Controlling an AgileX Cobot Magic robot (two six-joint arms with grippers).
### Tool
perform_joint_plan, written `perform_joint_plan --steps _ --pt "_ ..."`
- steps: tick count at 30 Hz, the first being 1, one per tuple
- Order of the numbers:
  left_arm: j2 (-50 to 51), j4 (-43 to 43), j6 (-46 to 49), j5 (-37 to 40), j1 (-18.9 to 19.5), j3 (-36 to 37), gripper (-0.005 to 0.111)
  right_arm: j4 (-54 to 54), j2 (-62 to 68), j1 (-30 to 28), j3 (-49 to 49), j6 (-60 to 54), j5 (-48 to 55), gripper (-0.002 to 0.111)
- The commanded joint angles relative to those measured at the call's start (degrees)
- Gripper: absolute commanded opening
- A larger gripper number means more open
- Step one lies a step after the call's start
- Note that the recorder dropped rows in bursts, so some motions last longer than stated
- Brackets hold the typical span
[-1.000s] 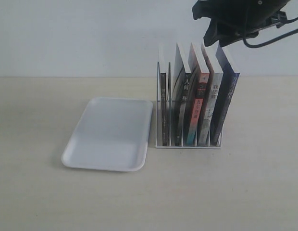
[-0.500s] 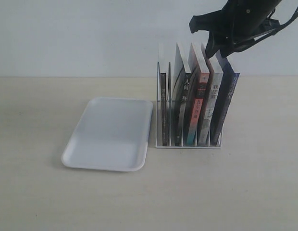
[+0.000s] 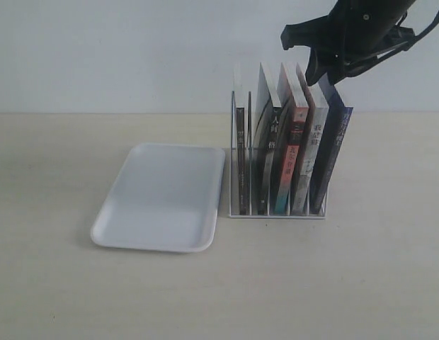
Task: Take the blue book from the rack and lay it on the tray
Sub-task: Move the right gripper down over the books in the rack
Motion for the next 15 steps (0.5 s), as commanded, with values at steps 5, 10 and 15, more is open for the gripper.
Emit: perform_joint_plan --steps 5,10,15 --pt "-0.2 0.0 -0.4 -0.9 0.0 -0.2 0.005 -0.4 -0.1 0.0 -0.4 0.4 -0.7 0.035" --pt "-0.2 0.0 -0.4 -0.9 0.0 -0.2 0.005 -0.4 1.4 0.0 -0.4 0.4 -0.9 0.035" --pt "-0.2 0.0 -0.4 -0.9 0.0 -0.2 0.005 -0.3 3.0 0.0 -0.4 0.5 -1.4 0.035"
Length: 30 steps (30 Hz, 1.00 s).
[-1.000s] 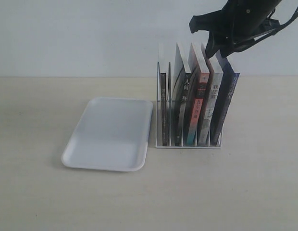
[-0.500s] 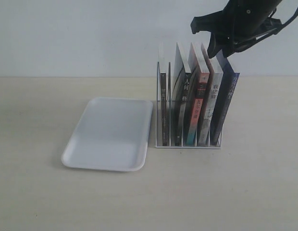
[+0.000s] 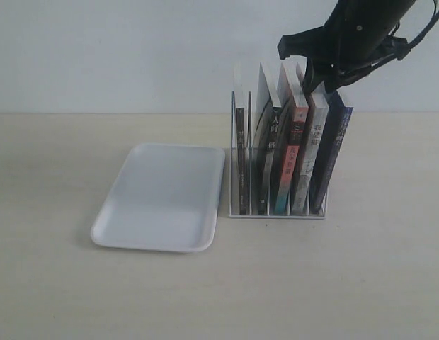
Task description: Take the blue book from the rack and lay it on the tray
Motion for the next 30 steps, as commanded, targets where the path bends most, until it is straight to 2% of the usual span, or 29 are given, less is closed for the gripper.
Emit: perform_joint_plan --steps 1,13,15,18,25,30 --pt "-0.2 0.0 -0.4 -0.9 0.0 -0.2 0.005 -0.2 0.9 0.0 -0.4 0.1 -1.0 0.035" --pt "-0.2 0.0 -0.4 -0.9 0.0 -0.2 0.005 -0.6 2.0 0.0 -0.4 1.7 -0.6 0.034" --pt "-0.2 0.0 -0.4 -0.9 0.0 -0.2 0.005 -0.6 2.0 0.0 -0.4 1.8 -0.6 0.025" --pt "-0.2 0.0 -0.4 -0.9 0.0 -0.2 0.005 -0.6 2.0 0.0 -0.4 1.6 -0.6 0.0" --pt "-0.2 0.0 -0.4 -0.9 0.0 -0.2 0.005 -0.6 1.1 0.0 -0.6 1.5 -1.8 0.0" --pt "-0.2 0.0 -0.4 -0.9 0.0 -0.2 0.005 -0.6 -0.6 0.0 -5.6 1.6 1.8 0.0"
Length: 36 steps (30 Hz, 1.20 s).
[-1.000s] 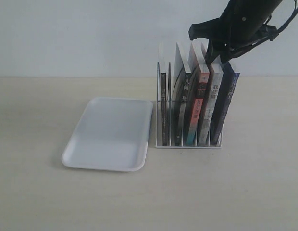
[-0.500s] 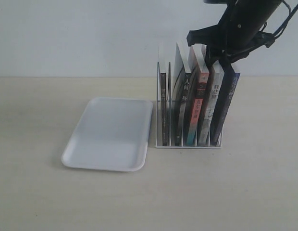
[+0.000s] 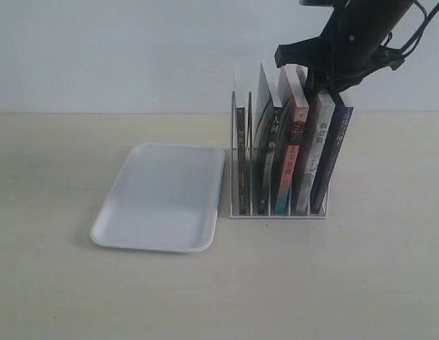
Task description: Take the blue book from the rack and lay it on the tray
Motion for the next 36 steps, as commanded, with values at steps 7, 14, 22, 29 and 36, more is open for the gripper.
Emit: perform_joint_plan --steps 7,14,22,29,36 --pt "-0.2 0.0 -0.4 -0.9 0.0 -0.2 0.005 -1.2 -4.7 0.0 -8.9 -0.3 5.1 0.0" --pt "-0.2 0.0 -0.4 -0.9 0.0 -0.2 0.005 -1.5 -5.6 0.0 -8.9 -0.1 5.3 0.0" --pt "-0.2 0.0 -0.4 -0.9 0.0 -0.2 0.005 -1.5 -5.6 0.0 -8.9 0.0 5.4 0.0" --pt "-0.2 0.0 -0.4 -0.9 0.0 -0.2 0.005 -2.1 -5.6 0.0 -8.9 0.1 4.8 0.0" --pt "-0.2 0.0 -0.4 -0.9 0.0 -0.2 0.005 -2.2 -4.4 0.0 -8.9 0.1 4.5 0.0"
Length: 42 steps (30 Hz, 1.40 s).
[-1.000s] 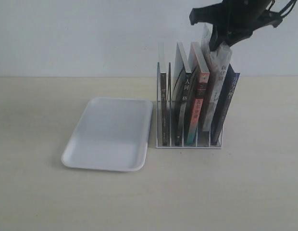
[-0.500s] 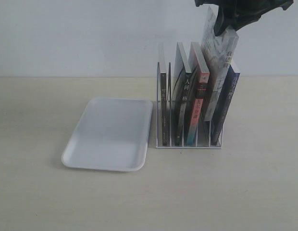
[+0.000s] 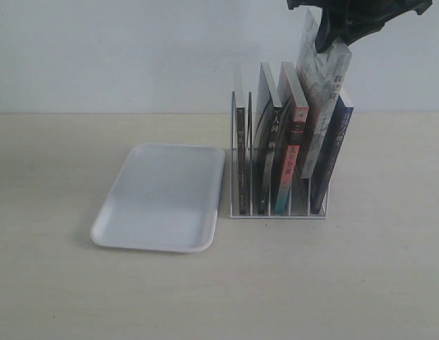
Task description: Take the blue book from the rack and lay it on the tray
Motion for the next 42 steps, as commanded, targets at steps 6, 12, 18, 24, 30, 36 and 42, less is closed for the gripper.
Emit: perform_joint_plan --steps 6,12,18,24,30,36,42 --pt "-0.2 0.0 -0.4 -0.9 0.0 -0.2 0.005 -0.7 2.7 0.0 -0.9 -0.1 -2.0 0.0" --pt "-0.2 0.0 -0.4 -0.9 0.0 -0.2 0.005 0.2 3.5 0.0 -0.9 -0.1 -1.4 0.0" --pt "-0.2 0.0 -0.4 -0.9 0.0 -0.2 0.005 0.1 4.6 0.0 -0.9 -0.6 -1.5 0.0" --pt "-0.2 0.0 -0.4 -0.9 0.0 -0.2 0.005 0.2 4.7 0.0 -0.9 -1.1 -1.5 0.028" --pt "-0.2 0.0 -0.4 -0.9 0.0 -0.2 0.005 0.2 4.6 0.0 -0.9 -1.1 -2.0 0.035" --pt "-0.2 0.0 -0.4 -0.9 0.0 -0.2 0.005 0.2 2.4 0.0 -0.9 -1.1 -2.4 0.035" --pt "-0.2 0.0 -0.4 -0.9 0.0 -0.2 0.005 8.6 -1.1 1.4 -0.9 -6.4 0.8 0.035"
